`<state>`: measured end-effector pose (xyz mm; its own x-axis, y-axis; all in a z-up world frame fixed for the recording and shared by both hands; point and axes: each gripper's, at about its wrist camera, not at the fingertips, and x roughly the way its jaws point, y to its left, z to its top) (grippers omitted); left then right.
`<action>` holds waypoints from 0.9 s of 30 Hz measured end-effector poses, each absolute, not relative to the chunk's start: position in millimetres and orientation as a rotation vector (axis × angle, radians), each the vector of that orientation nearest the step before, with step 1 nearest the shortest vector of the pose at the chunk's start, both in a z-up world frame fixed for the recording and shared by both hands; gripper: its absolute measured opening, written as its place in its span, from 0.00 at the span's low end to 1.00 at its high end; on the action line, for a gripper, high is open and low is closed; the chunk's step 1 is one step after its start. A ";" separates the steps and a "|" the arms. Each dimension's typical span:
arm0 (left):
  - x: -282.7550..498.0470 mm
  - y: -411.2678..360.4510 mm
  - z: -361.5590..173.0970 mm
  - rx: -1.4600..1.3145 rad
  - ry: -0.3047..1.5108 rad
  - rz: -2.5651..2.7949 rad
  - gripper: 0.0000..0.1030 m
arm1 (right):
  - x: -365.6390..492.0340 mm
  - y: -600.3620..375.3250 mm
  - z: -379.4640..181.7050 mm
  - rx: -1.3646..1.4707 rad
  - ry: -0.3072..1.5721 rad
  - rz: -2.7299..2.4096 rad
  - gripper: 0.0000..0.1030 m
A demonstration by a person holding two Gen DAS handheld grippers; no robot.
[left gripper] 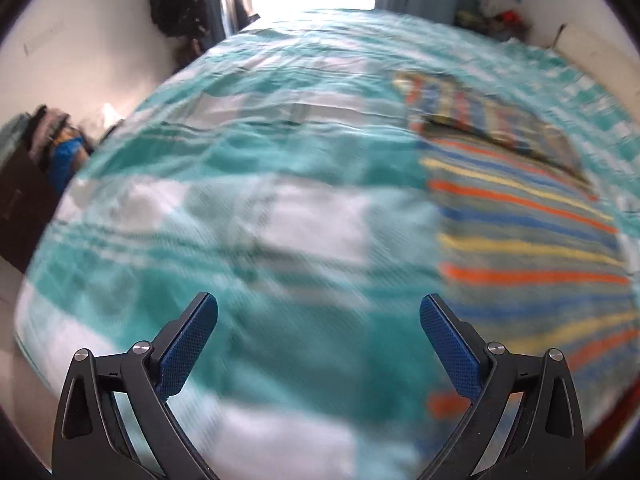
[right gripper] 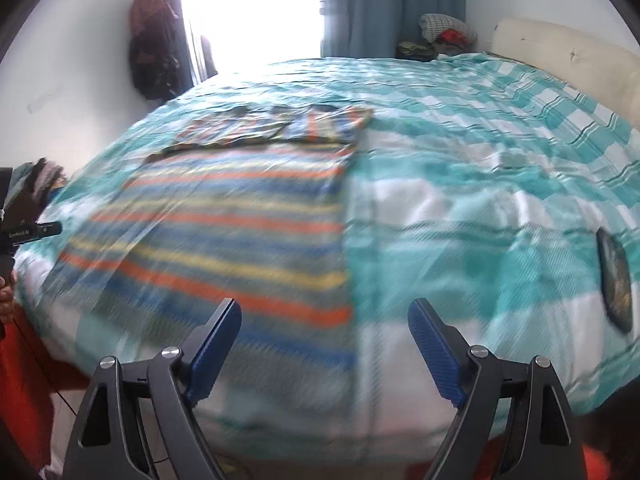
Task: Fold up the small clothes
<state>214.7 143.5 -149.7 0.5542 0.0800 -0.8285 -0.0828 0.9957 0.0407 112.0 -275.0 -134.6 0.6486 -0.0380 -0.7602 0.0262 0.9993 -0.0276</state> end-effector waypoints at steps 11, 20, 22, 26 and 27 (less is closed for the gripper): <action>335.5 139.8 -201.8 0.066 1.031 0.137 1.00 | 269.4 -391.2 -168.3 0.086 0.998 -0.306 0.82; 327.5 152.9 -209.8 -0.021 0.974 0.103 1.00 | 272.6 -399.8 -207.1 0.091 0.963 -0.335 1.00; 330.1 154.8 -210.5 -0.044 0.979 0.093 1.00 | 274.3 -401.8 -208.3 0.107 0.976 -0.327 1.00; 332.0 154.0 -210.5 -0.041 0.979 0.094 1.00 | 274.0 -401.4 -207.2 0.115 0.973 -0.322 1.00; 331.2 154.0 -210.4 -0.042 0.979 0.094 1.00 | 274.7 -401.5 -207.3 0.114 0.974 -0.323 1.00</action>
